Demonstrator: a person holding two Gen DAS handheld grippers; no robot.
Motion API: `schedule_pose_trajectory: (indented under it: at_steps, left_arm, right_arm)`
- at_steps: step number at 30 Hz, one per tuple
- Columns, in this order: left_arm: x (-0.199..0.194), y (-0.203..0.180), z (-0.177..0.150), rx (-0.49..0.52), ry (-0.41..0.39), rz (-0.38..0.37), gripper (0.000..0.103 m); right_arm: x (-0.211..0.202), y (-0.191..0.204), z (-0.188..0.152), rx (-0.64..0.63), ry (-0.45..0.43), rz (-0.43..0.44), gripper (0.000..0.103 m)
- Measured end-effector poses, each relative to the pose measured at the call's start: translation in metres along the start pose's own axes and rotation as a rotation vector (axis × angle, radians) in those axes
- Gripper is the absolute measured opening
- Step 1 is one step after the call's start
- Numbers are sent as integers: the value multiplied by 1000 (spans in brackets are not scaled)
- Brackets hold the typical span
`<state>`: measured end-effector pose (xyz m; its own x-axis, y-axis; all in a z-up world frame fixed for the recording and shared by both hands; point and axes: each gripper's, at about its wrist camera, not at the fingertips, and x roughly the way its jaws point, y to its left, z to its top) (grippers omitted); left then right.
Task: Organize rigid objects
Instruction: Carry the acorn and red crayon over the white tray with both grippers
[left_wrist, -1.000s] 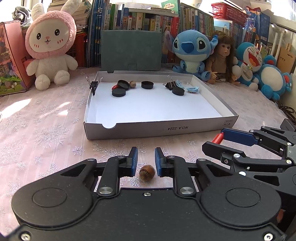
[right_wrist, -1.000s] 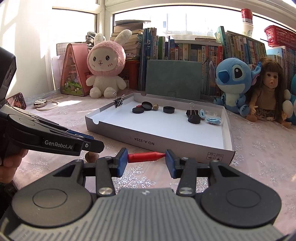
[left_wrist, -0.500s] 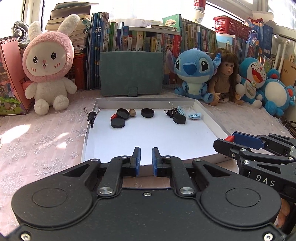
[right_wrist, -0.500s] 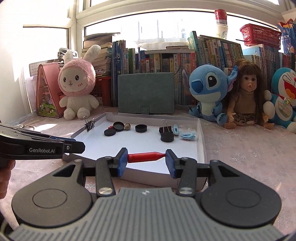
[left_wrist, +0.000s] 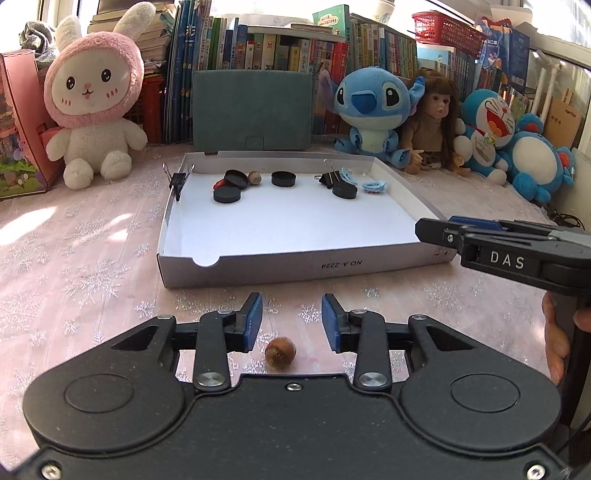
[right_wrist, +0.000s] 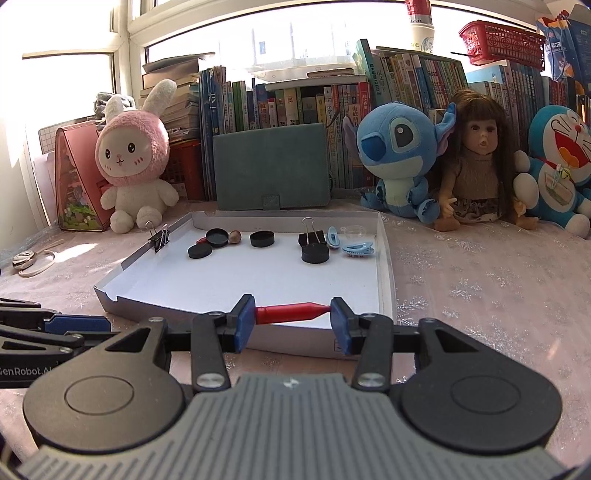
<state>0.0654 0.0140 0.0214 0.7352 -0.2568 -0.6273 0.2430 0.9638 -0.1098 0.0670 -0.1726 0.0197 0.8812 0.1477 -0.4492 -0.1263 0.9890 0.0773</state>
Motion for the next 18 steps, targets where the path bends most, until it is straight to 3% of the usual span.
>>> schedule_pose_trajectory:
  at_steps: [3, 5, 7, 13, 18]
  left_arm:
    - [8, 3, -13, -11, 43, 23, 38]
    - [9, 3, -18, -7, 26, 37, 34]
    - [11, -1, -18, 13, 32, 42, 18]
    - [4, -11, -8, 50, 9, 23, 18]
    - [-1, -11, 22, 30, -35, 29, 18]
  right_arm:
    - [0, 1, -1, -3, 0, 1, 51]
    - [-1, 2, -1, -8, 1, 4, 51]
    - [-1, 4, -2, -19, -1, 3, 51]
    - [-2, 6, -1, -34, -4, 4, 51]
    - [-1, 4, 9, -19, -15, -3, 51]
